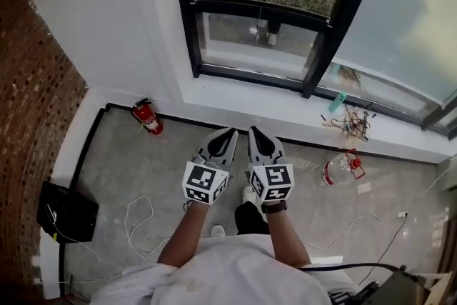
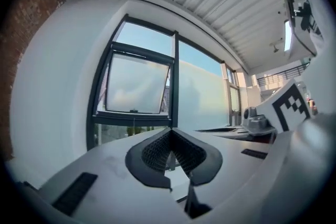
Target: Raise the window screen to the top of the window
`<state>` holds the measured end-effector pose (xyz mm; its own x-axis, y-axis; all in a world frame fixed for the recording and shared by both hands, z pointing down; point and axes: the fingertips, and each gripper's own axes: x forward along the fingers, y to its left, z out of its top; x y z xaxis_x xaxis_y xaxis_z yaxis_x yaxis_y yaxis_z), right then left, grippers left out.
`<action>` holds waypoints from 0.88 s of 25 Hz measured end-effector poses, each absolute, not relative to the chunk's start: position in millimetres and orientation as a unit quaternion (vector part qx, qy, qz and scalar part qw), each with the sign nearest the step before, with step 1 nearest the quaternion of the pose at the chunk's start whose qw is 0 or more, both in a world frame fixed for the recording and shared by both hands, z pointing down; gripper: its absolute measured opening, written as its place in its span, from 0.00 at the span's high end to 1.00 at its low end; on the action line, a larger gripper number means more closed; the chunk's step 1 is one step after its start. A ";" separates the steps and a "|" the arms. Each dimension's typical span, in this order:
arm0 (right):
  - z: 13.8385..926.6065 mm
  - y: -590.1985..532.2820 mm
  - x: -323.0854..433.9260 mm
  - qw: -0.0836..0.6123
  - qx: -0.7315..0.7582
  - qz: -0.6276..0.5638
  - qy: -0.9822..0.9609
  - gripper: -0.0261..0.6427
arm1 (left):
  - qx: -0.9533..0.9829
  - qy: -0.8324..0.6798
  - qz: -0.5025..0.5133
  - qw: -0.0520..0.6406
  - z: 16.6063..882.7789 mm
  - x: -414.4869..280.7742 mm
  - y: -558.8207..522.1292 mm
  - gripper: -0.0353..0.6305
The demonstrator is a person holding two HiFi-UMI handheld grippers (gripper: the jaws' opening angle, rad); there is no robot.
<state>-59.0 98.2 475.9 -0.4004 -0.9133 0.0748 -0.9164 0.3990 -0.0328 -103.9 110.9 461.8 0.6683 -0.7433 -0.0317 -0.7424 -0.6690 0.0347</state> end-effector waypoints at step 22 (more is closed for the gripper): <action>471.3 -219.4 96.3 -0.010 0.573 0.069 -0.817 0.97 | 0.902 -0.428 -0.018 0.059 476.0 3.5 -206.1 0.95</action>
